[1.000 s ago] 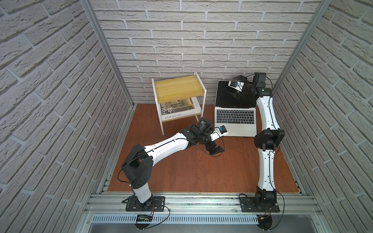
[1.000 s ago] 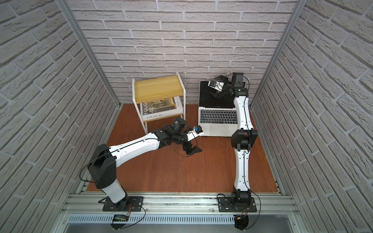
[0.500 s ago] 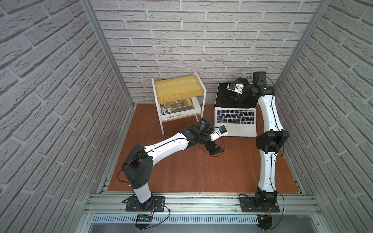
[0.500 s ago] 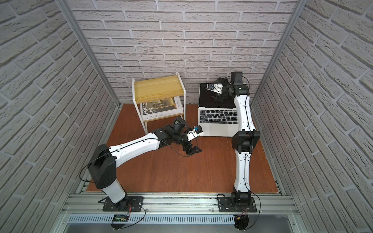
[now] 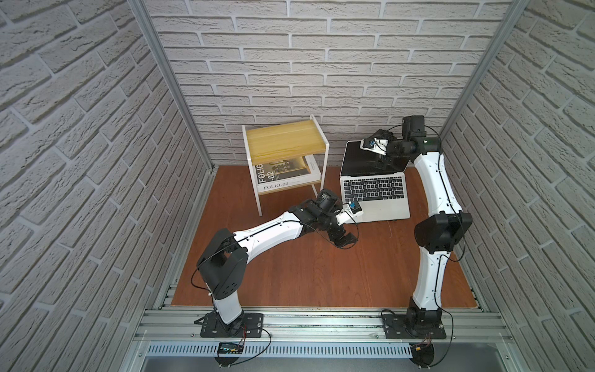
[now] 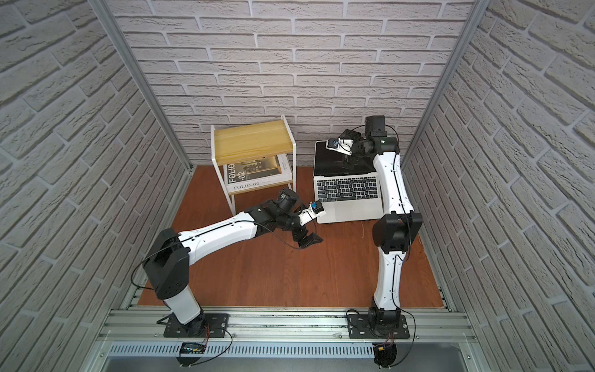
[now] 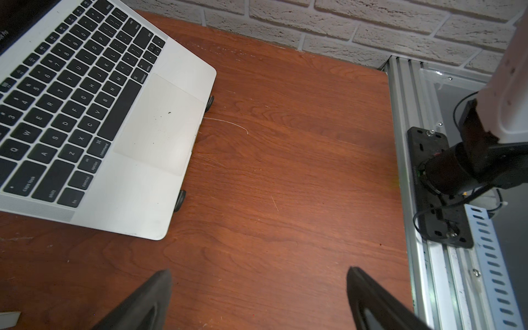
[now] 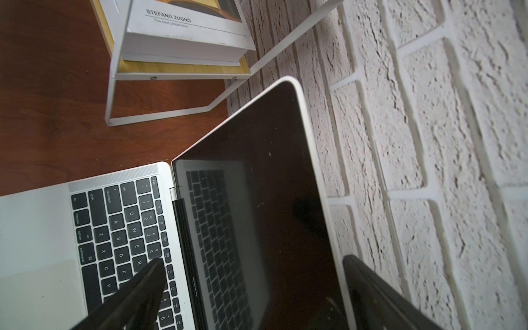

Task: Close the laptop lid and set it aside
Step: Close the lid of the laptop.

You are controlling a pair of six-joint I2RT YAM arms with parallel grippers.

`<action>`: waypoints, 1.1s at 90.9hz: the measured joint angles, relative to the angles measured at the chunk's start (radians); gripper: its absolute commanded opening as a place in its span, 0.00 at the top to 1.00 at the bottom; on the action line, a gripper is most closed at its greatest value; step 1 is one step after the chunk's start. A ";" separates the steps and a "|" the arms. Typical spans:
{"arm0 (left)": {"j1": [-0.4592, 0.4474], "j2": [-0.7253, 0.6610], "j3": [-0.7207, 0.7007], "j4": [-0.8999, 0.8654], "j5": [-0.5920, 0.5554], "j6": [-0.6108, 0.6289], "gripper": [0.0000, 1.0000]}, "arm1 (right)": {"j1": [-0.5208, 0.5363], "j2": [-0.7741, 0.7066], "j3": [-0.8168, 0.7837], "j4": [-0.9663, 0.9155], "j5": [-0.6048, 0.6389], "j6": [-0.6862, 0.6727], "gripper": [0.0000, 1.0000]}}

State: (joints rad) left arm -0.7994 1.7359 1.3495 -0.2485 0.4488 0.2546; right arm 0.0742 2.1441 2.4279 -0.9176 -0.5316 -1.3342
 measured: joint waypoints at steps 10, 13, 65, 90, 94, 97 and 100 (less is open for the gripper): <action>0.000 0.000 0.000 0.012 -0.008 -0.013 0.02 | 0.005 -0.033 -0.047 0.009 0.001 0.016 0.02; 0.000 0.000 0.000 0.016 -0.012 -0.016 0.02 | 0.005 -0.039 -0.054 0.009 0.002 0.021 0.02; -0.005 0.335 0.058 0.290 -0.217 -0.255 0.45 | 0.010 -0.043 -0.066 0.035 0.032 0.053 0.00; 0.006 0.457 0.140 0.414 -0.284 -0.336 0.49 | 0.010 -0.045 -0.079 0.056 0.032 0.069 0.01; 0.008 0.469 0.150 0.423 -0.285 -0.342 0.49 | 0.010 -0.045 -0.080 0.058 0.032 0.071 0.01; 0.010 0.477 0.160 0.431 -0.283 -0.347 0.49 | 0.010 -0.045 -0.082 0.061 0.031 0.071 0.01; 0.010 0.484 0.169 0.437 -0.285 -0.350 0.49 | 0.010 -0.046 -0.084 0.065 0.031 0.071 0.01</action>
State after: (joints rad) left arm -0.7895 2.2196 1.5185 0.1883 0.1642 -0.0956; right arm 0.0841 2.0983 2.3440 -0.8528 -0.5003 -1.2633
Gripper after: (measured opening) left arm 0.507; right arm 0.989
